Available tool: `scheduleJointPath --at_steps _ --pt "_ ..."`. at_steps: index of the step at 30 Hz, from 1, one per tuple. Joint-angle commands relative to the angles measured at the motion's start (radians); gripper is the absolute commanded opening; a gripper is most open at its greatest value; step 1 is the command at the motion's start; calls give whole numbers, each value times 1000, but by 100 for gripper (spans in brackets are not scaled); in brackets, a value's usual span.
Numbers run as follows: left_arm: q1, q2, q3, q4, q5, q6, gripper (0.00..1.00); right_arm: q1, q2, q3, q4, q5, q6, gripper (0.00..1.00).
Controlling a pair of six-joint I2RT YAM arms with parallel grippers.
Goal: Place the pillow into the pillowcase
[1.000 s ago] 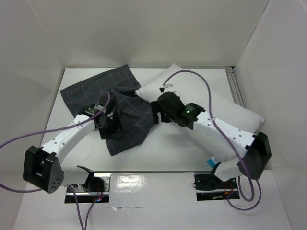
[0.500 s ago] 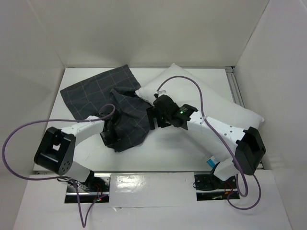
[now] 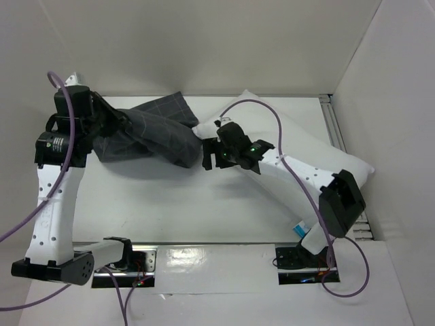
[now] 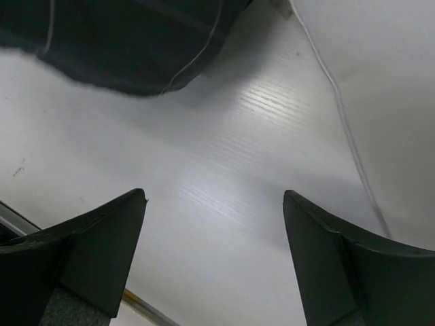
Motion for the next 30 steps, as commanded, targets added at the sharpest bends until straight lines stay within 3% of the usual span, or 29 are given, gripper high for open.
scheduleJointPath --at_steps 1,8,12,18,22,29,30 --pt "38 61 34 -100 48 71 0 -2 71 57 147 -78 5 88" --pt "136 79 90 -100 122 123 0 -2 174 21 284 -166 35 94" --pt "150 99 110 -100 157 142 0 65 241 41 364 -200 36 99" --pt "159 108 120 -91 157 151 0 194 277 -21 512 -19 13 99" --pt "159 117 129 -91 166 160 0 269 321 -32 607 202 3 99" --pt "159 117 129 -91 175 160 0 312 487 72 591 436 141 98" --pt "159 117 129 -91 175 160 0 313 505 95 568 470 160 95"
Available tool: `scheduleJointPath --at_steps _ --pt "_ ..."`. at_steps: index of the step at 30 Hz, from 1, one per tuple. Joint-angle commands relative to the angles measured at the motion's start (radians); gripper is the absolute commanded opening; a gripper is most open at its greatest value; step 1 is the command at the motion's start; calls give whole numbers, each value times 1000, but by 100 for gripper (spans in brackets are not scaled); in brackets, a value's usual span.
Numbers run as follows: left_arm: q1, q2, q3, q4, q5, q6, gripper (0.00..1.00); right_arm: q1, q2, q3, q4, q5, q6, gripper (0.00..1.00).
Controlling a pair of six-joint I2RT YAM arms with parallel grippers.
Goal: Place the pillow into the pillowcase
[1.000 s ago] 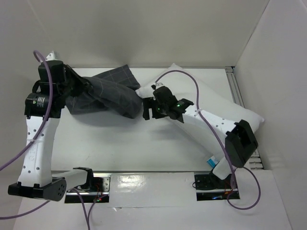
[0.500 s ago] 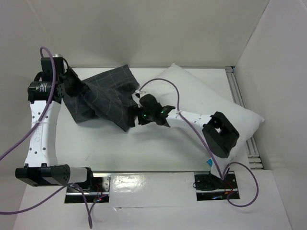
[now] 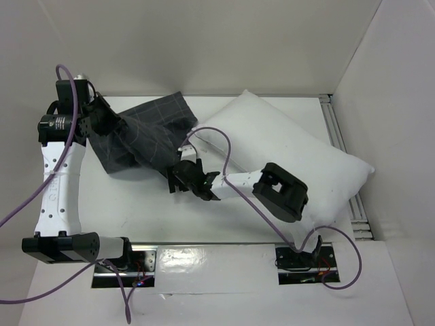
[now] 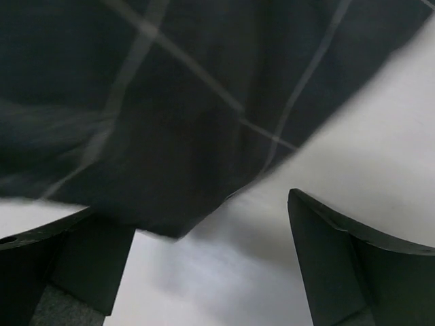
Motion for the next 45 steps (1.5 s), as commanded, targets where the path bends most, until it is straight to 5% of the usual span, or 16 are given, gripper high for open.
scheduleJointPath --at_steps 1,3,8,17,23,27,29,30,31,34,45 --pt "6 -2 39 20 25 29 0 13 76 90 1 244 124 92" --pt "15 -2 39 20 25 39 0 13 88 91 -15 270 157 85" --pt "35 -2 49 20 35 48 0 -8 2 72 -19 332 134 0" --pt "129 2 122 11 44 68 0 -172 -446 -17 -249 192 -165 0" --pt "120 -156 -218 20 107 48 0 -277 -646 2 -413 60 -369 0" --pt "8 -307 -543 48 142 20 4 -330 -659 -11 -413 25 -465 0" --pt "-28 -339 -696 88 188 11 19 -372 -611 -2 -404 25 -478 0" --pt "-67 -339 -726 97 203 11 38 -386 -591 8 -404 10 -490 0" --pt "-87 -339 -743 97 190 11 45 -396 -552 40 -413 1 -490 0" --pt "-167 -307 -680 76 69 23 62 -409 -512 78 -455 -26 -490 0" --pt "-696 -37 -431 174 -218 114 68 -475 -547 63 -479 -160 -447 0"
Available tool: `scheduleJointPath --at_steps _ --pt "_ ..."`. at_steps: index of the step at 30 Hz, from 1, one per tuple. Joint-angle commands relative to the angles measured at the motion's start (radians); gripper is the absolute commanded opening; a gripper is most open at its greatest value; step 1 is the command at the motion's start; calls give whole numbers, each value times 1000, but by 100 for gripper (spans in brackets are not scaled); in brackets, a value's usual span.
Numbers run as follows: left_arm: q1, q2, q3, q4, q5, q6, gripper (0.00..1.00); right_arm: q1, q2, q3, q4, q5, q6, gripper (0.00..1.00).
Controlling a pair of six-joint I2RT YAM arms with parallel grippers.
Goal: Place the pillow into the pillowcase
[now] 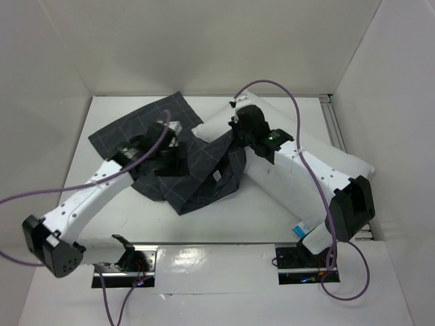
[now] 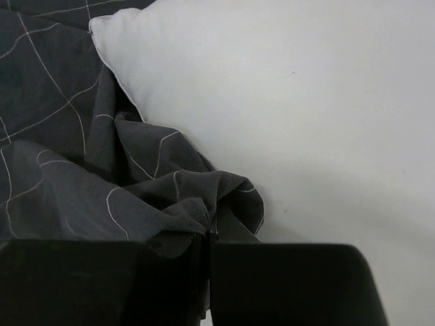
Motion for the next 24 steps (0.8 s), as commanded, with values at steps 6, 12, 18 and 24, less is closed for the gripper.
scheduleJointPath --at_steps 6,12,18,24 --pt "-275 258 112 226 -283 34 73 -83 -79 31 -10 -126 16 0" --pt "-326 342 103 343 -411 59 78 -135 -89 31 -41 -175 16 0" --pt "-367 428 157 381 -452 93 80 -155 -99 31 -50 -198 16 0" --pt "-376 497 192 424 -617 73 80 -173 -99 31 -50 -237 26 0"
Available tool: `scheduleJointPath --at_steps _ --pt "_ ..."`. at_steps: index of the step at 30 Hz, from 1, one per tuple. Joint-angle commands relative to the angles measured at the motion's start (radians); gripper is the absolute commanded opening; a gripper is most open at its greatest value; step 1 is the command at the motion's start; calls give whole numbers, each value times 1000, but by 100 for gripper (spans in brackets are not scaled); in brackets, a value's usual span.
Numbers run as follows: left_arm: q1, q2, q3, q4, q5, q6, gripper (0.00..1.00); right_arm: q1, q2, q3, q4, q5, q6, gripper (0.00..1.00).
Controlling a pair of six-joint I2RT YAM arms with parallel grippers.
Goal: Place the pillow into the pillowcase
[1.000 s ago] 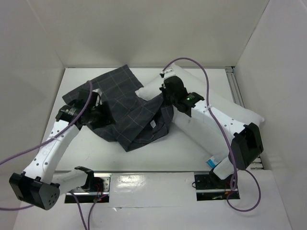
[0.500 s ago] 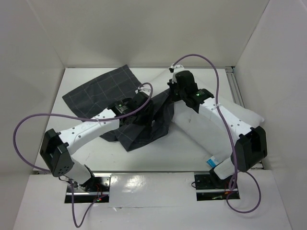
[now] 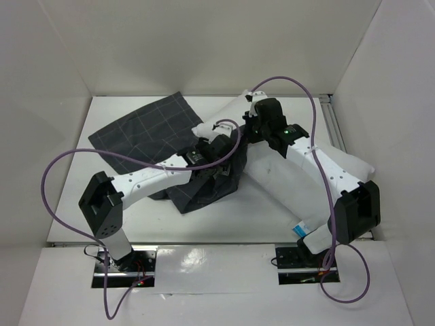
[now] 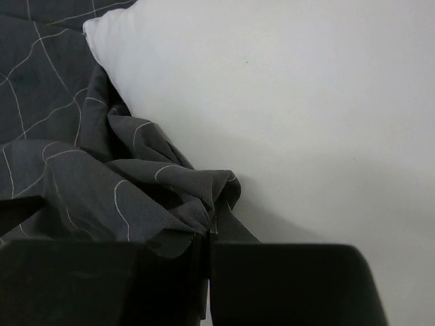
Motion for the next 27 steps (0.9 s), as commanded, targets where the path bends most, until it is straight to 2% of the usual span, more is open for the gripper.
scheduleJointPath --at_steps 1,2,4,6,7,10,12,15,19,22,27 --pt "9 30 74 31 -168 -13 78 -12 -52 31 -4 -29 10 0" --pt "20 41 85 18 -179 -45 77 -12 -52 41 -4 -30 10 0" --pt "55 41 108 -18 -190 -83 68 -12 -61 42 -13 -30 10 0" --pt "76 41 120 -42 -199 -99 55 -12 -61 42 -13 -39 10 0" --pt "98 41 143 -55 -190 -99 33 -12 -61 42 -13 -51 19 0" --pt "118 32 183 -113 -161 -99 0 -12 -72 22 -4 -72 31 0" --pt "127 12 224 -162 -132 -108 0 -12 -72 22 -4 -88 31 0" --pt "154 -67 224 -196 10 -87 0 -12 -72 11 -14 -112 49 0" --pt "231 -193 145 -205 283 -78 0 -12 -112 -35 -46 -152 69 0" --pt "323 -282 80 -216 397 -78 0 6 -179 -81 -80 -149 80 0" --pt "385 -331 86 -265 425 -58 0 52 -233 -80 -145 -152 66 0"
